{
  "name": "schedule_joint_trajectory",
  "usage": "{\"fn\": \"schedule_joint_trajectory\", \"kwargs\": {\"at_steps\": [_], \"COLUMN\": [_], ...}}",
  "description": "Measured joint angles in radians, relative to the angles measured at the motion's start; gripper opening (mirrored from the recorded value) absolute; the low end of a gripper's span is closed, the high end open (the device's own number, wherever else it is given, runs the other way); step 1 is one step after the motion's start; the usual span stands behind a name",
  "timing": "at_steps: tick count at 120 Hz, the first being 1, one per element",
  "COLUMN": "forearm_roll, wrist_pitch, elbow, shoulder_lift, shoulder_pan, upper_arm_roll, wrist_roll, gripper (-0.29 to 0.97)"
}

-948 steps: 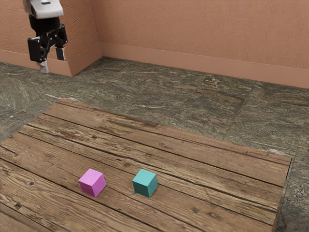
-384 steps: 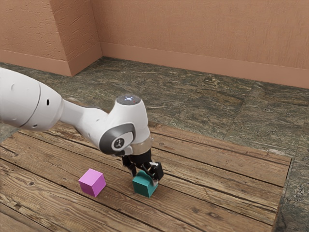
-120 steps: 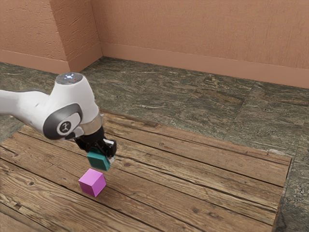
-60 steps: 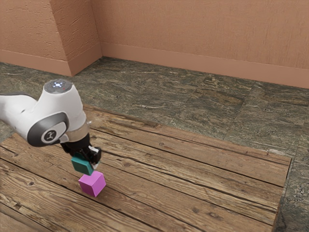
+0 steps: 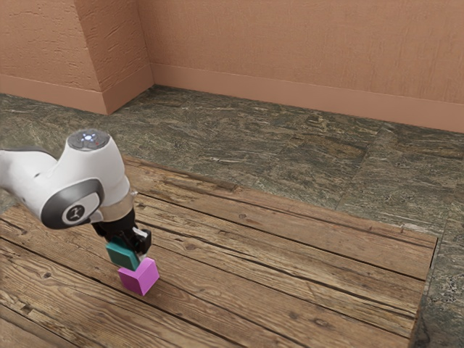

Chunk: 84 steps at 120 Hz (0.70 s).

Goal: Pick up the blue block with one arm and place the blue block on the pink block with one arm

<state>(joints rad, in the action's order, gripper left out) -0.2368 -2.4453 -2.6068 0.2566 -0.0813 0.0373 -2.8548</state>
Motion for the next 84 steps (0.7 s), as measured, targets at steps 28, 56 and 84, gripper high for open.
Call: {"fn": "schedule_joint_trajectory", "kwargs": {"at_steps": [28, 56, 84], "forearm_roll": [-0.009, -0.015, -0.015], "wrist_pitch": [-0.028, -0.057, -0.076], "elbow": [0.0, 0.0, 0.0], "shoulder_lift": [-0.018, -0.047, -0.053], "shoulder_pan": [0.0, 0.0, 0.0], "upper_arm_roll": [0.029, 0.038, 0.038], "wrist_roll": [-0.004, -0.006, -0.008], "gripper": [0.36, 0.36, 0.36]}}
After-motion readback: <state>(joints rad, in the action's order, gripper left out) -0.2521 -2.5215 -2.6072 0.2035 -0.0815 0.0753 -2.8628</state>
